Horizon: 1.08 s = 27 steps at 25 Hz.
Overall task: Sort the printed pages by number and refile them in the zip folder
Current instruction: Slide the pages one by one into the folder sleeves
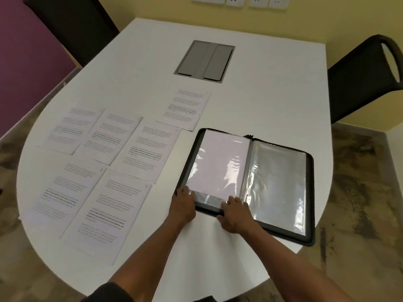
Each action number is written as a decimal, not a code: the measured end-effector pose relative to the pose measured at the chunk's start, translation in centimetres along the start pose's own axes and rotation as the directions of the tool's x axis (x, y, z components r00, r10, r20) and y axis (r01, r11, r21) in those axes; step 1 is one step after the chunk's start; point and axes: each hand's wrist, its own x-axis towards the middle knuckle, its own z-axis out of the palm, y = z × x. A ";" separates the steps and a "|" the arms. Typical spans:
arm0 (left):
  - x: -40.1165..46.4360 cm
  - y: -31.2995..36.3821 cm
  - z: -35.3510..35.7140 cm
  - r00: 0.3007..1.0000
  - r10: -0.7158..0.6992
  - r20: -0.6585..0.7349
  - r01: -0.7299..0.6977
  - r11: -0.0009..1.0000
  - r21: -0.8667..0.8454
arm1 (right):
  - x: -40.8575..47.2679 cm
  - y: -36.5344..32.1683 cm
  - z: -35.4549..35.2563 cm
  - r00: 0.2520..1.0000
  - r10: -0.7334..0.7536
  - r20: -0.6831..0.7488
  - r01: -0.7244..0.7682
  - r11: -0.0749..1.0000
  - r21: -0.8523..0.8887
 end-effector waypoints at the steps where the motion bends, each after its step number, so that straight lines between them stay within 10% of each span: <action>1: -0.1 0.1 -0.2 0.999 -0.006 0.036 0.006 1.000 0.010 | 0.3 0.1 -0.4 0.998 -0.012 -0.064 0.013 1.000 0.021; 6: -0.2 0.3 -0.6 0.994 -0.042 0.106 0.036 0.998 0.057 | 2.4 0.3 -0.4 0.994 -0.061 -0.096 0.061 0.998 0.003; 16: 12.3 -2.2 -6.7 0.943 0.018 -0.333 -0.046 0.996 -0.076 | 11.3 -0.1 -7.9 0.926 -0.035 -0.376 0.137 0.959 0.248; 21: 22.8 -6.7 -8.9 0.899 0.003 -0.438 -0.023 0.999 -0.040 | 21.6 -2.8 -12.4 0.879 0.205 -0.431 0.183 0.690 0.700; 27: 31.1 -7.9 -8.9 0.809 0.348 -0.473 -0.284 0.937 0.205 | 31.0 -4.6 -15.0 0.817 0.399 -0.417 0.178 0.513 0.840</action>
